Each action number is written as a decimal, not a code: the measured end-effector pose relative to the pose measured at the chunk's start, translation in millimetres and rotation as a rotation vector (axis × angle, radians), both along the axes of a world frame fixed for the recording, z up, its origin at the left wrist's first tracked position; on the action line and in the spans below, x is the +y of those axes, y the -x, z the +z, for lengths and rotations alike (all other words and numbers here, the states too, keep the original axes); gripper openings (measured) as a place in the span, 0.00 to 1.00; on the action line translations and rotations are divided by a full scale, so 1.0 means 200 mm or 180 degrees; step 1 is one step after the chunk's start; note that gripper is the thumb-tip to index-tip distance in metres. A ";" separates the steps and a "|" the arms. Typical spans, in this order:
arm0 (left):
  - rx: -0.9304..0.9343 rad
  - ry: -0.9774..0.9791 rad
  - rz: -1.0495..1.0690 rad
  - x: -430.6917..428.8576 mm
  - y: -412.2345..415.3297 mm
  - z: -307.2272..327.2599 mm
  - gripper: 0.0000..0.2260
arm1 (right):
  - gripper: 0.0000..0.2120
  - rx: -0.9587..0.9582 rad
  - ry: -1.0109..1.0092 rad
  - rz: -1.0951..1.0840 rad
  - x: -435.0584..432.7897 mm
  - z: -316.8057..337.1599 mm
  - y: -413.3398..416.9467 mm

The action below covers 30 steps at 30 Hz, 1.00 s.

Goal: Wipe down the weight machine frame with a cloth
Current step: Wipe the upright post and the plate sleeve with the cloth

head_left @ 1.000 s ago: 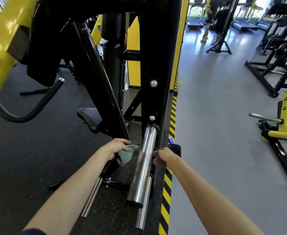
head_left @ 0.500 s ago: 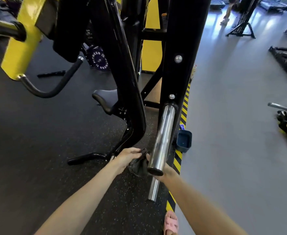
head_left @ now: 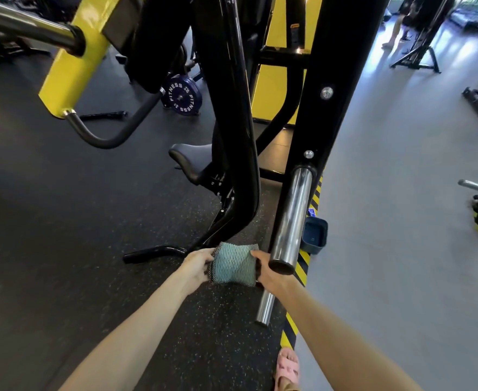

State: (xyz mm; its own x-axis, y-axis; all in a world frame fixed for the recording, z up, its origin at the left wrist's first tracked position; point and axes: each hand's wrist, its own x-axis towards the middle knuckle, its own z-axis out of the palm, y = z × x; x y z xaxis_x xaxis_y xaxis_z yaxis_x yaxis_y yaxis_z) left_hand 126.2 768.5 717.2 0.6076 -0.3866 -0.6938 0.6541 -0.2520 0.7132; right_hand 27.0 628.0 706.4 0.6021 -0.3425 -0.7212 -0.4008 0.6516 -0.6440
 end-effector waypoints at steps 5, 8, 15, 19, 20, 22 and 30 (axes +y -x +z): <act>0.0261 0.0319 -0.0234 0.09 0.00 -0.01 0.13 | 0.10 -0.0260 -0.0161 0.0064 0.02 -0.05 0.00; 0.0103 0.0335 -0.0282 0.10 0.00 -0.01 0.19 | 0.16 -0.0289 -0.0163 0.0065 0.06 -0.03 -0.03; -0.0080 0.0491 -0.0025 0.13 -0.06 0.00 0.24 | 0.16 -0.0306 0.0312 0.0039 0.05 -0.04 -0.03; -0.0357 0.0329 -0.0282 0.14 -0.07 -0.02 0.32 | 0.25 -0.0200 0.0943 0.0510 0.02 -0.07 -0.02; -0.0469 0.0229 -0.0506 0.14 -0.07 -0.02 0.33 | 0.24 -0.0188 0.1170 0.0759 0.01 -0.07 -0.02; -0.0804 -0.0037 -0.1071 0.14 -0.07 -0.03 0.30 | 0.19 -0.0112 0.1680 0.1090 0.00 -0.09 -0.01; -0.2365 -0.1046 -0.1853 0.08 0.02 -0.02 0.14 | 0.23 0.0084 0.2591 0.1920 0.02 -0.11 0.03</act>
